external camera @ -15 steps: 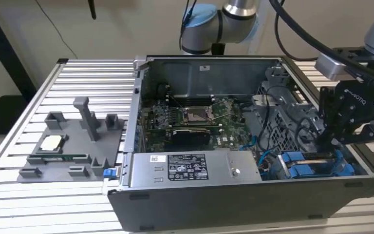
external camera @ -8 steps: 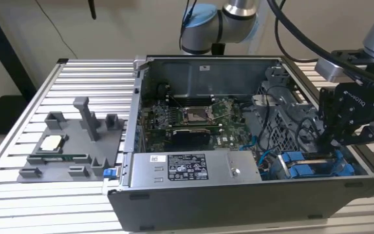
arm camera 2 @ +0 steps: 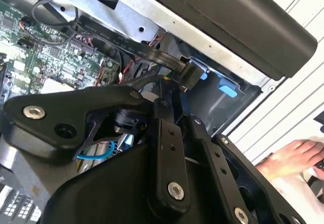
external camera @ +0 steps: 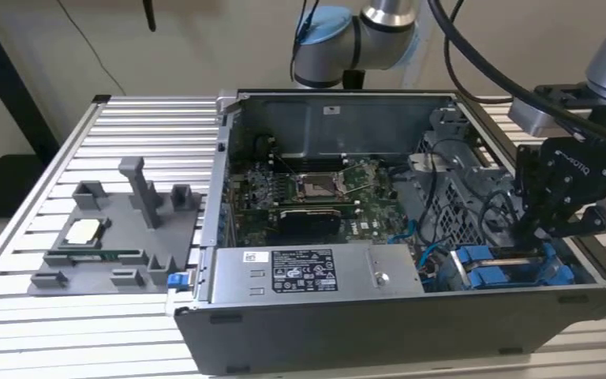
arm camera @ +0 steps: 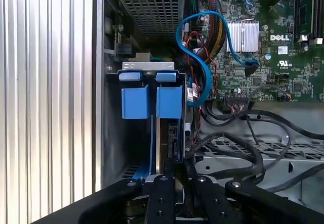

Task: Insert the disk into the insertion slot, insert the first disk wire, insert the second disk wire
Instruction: 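Insert the first disk wire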

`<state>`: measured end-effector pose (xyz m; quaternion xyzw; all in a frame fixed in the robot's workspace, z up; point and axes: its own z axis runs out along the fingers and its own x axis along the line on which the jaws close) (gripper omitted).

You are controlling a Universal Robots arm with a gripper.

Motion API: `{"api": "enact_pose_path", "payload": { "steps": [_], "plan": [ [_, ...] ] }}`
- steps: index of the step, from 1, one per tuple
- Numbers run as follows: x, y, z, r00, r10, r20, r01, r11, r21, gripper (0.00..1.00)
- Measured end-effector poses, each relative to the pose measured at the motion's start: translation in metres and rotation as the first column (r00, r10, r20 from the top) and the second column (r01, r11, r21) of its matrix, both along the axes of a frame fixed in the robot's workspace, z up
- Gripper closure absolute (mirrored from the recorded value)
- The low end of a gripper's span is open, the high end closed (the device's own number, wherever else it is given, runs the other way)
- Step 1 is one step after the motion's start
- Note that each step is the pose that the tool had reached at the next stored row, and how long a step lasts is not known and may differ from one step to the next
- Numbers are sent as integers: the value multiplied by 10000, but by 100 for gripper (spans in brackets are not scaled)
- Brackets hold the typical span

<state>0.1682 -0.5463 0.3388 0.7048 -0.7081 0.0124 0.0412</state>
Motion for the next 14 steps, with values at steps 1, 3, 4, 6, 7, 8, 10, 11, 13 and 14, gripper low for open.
{"api": "enact_pose_path", "payload": {
  "steps": [1,3,4,6,7,8,10,11,13,14],
  "plan": [
    [0,0,-5,10000,0,0,0,10000,0,81],
    [0,0,-29,10000,0,-1,0,10000,-2,81],
    [0,-1,-45,10000,0,-1,0,10000,-10,81],
    [0,0,-82,10000,0,-1,0,10000,11,80],
    [0,0,-83,10000,0,-1,0,10000,10,80],
    [0,0,-80,10000,0,-2,0,10000,6,73],
    [2,0,-43,10000,3,-53,-3,10000,4,73],
    [1,0,-12,10000,1,-70,-1,10000,3,73],
    [0,0,71,10000,-1,-81,1,10000,3,73],
    [0,0,115,10000,-1,-86,1,10000,3,73]
  ]
}}
